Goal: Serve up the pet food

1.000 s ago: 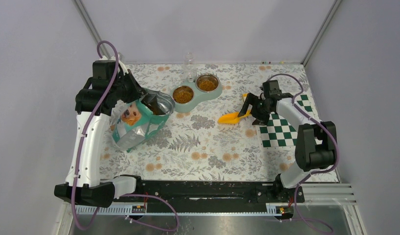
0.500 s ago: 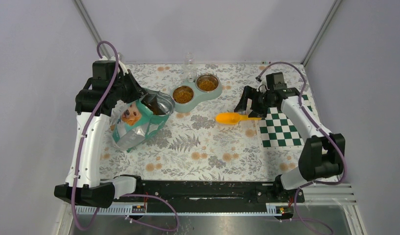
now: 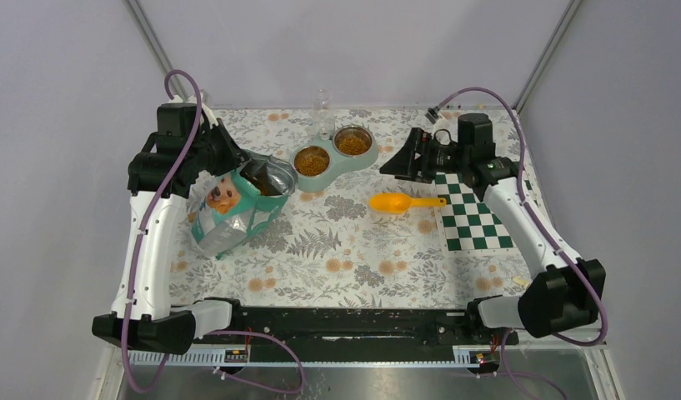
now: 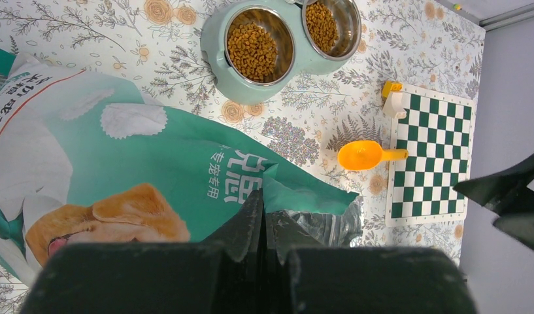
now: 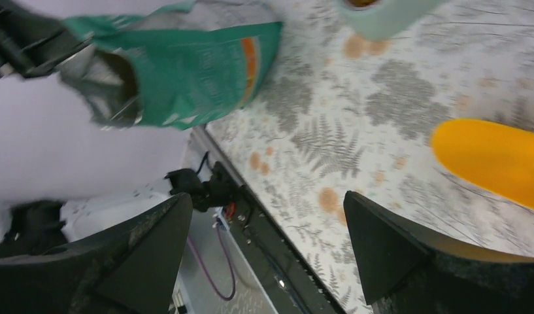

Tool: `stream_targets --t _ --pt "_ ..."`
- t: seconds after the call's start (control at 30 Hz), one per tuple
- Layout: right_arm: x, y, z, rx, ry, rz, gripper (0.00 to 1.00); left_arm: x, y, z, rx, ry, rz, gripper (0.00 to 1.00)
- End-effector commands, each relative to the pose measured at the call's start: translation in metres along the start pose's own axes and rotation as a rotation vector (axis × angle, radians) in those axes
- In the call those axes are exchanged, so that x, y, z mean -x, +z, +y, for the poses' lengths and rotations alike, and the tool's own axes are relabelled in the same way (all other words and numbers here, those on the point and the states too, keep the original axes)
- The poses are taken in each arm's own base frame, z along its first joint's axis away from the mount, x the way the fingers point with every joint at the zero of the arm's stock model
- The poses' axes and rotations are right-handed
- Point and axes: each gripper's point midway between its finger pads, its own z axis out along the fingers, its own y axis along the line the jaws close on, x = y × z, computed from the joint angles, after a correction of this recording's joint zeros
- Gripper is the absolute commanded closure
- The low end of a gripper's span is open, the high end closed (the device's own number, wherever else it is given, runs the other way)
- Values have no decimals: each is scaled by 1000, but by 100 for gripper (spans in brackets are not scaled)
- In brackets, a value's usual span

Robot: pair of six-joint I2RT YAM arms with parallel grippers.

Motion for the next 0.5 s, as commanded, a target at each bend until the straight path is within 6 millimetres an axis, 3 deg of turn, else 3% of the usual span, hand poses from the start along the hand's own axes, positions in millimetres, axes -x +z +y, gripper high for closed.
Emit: stream_targets --t 0.0,0.1,0.23,0.43,0.47 --pt "-4 -7 91 257 -175 -49 7 37 -28 -30 -122 18 -181 100" --pt "-8 -1 115 226 -244 -127 6 38 -28 -29 -113 11 -190 100" --pt "-9 5 129 83 -333 -283 6 41 -29 -28 -105 -3 -203 100" --pt "-28 19 149 -24 -383 -364 8 46 -31 -26 -85 -28 -226 100" --pt "-37 24 160 -6 -409 -353 8 47 -31 -25 -81 -30 -229 100"
